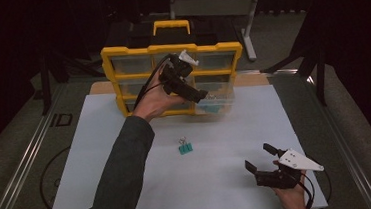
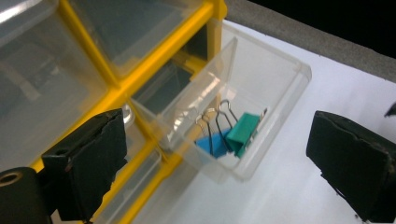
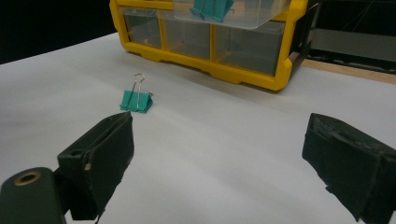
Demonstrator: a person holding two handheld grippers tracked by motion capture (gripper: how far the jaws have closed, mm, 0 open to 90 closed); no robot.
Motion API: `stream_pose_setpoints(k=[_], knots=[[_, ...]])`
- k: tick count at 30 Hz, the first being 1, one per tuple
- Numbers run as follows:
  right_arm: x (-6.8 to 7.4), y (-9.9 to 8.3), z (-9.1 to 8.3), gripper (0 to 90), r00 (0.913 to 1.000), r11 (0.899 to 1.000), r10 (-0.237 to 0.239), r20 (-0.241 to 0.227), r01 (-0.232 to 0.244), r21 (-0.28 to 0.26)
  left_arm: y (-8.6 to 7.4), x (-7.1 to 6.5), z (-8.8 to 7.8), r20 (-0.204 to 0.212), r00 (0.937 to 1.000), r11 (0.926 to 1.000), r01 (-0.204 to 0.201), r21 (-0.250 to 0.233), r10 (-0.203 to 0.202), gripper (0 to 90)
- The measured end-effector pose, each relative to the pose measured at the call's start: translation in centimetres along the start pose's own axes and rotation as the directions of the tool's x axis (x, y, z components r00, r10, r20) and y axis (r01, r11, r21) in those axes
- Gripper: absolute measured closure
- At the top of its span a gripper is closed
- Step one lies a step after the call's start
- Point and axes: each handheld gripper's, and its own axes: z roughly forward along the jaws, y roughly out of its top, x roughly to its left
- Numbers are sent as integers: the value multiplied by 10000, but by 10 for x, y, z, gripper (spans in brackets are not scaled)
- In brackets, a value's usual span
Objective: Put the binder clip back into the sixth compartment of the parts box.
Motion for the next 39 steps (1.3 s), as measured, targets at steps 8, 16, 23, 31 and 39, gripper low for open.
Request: stream_pose_setpoints(k=[8,16,23,31,39], knots=[[0,0,0,87,10000,10000,-16,-5,16,13,-22,-2,-3,11,9999,9999,-116,94,116,51],[1,0,0,87,10000,10000,3,1,-3,17,-45,-6,-2,98,9999,10000,21,-69,-20,53],[1,0,0,87,10000,10000,-10,-2,10,19,-62,-9,6,252,9996,9999,108,121,-111,57],[1,0,0,86,10000,10000,-16,7,16,21,-80,-10,17,336,9990,9991,282,301,-292,62],[1,0,0,87,10000,10000,-7,1,7,13,-100,-10,29,416,9976,9974,530,494,-551,72]])
